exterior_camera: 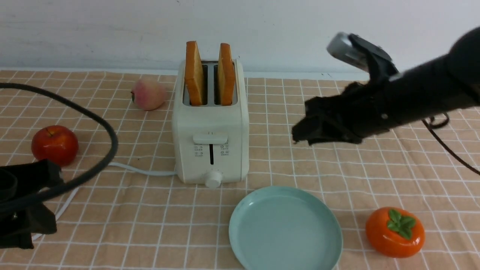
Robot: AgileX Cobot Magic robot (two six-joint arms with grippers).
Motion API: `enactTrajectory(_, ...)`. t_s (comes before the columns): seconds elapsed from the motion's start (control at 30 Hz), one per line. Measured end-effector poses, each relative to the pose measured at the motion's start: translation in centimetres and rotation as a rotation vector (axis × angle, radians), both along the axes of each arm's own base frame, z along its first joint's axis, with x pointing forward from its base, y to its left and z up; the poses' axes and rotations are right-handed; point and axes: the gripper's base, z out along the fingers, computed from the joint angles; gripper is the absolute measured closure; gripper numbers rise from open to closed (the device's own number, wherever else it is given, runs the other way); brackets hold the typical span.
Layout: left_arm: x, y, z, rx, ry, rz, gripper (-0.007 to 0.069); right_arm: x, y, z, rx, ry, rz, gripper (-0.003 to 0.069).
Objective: Take toasted bread from bread machine on light coffee tablecloth place on plate.
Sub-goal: 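Grasp the toast slice in the toaster and pull it up out of the slot with the right gripper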
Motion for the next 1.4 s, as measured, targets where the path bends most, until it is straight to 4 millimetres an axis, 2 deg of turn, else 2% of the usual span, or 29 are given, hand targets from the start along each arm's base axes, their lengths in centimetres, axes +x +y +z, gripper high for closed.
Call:
enactTrajectory(0.07, -0.1, -0.4, 0.0, 0.001, -0.001, -0.028, 0.0386, 0.8, 0.9, 1.2, -0.003, -0.034, 0.012, 0.0346)
enactTrajectory(0.1, -0.4, -1.0, 0.0, 0.002, -0.001, -0.072, 0.0386, 1.6, 1.6, 2.5, -0.016, -0.065, 0.018, 0.0321)
enactTrajectory(0.2, -0.7, -1.9, 0.0, 0.004, -0.007, -0.133, 0.0386, 3.2, 2.4, 4.4, -0.066, -0.113, -0.005, 0.0268)
enactTrajectory(0.3, -0.8, -2.4, 0.1, -0.002, -0.026, -0.164, 0.0386, 4.8, 2.4, 5.7, -0.091, -0.120, -0.078, 0.0214)
enactTrajectory(0.4, -0.8, -2.6, 0.1, -0.004, -0.032, -0.170, 0.0386, 5.9, 3.0, 6.2, -0.088, -0.130, -0.112, 0.0176)
enactTrajectory(0.67, -0.7, -2.5, 0.1, 0.000, -0.036, -0.170, 0.0386, 7.0, 6.2, 4.7, -0.058, -0.151, -0.090, 0.0157)
enactTrajectory(0.9, -0.7, -2.5, 0.1, 0.002, -0.037, -0.170, 0.0386, 8.1, 7.4, 3.5, -0.024, -0.198, -0.113, 0.0157)
enactTrajectory(1.07, -0.7, -2.5, 0.1, 0.002, -0.037, -0.169, 0.0386, 9.2, 8.4, 1.7, 0.002, -0.191, -0.122, 0.0157)
enactTrajectory(1.1, -0.7, -2.5, 0.1, 0.002, -0.037, -0.169, 0.0386, 9.6, 9.0, 0.5, 0.002, -0.190, -0.111, 0.0162)
enactTrajectory(1.23, -0.7, -2.5, 0.1, 0.002, -0.037, -0.169, 0.0386, 9.9, 9.7, -0.8, -0.011, -0.186, -0.074, 0.0202)
enactTrajectory(1.33, -0.8, -2.5, 0.1, 0.004, -0.030, -0.170, 0.0386, 9.7, 10.2, -1.1, -0.013, -0.189, -0.035, 0.0360)
enactTrajectory(1.37, -0.8, -2.5, 0.1, 0.004, -0.029, -0.170, 0.0386, 9.7, 10.2, -1.0, -0.011, -0.191, -0.034, 0.0386)
enactTrajectory(1.4, -0.8, -2.5, 0.1, 0.005, -0.027, -0.171, 0.0386, 9.6, 10.2, -0.8, -0.007, -0.196, -0.030, 0.0496)
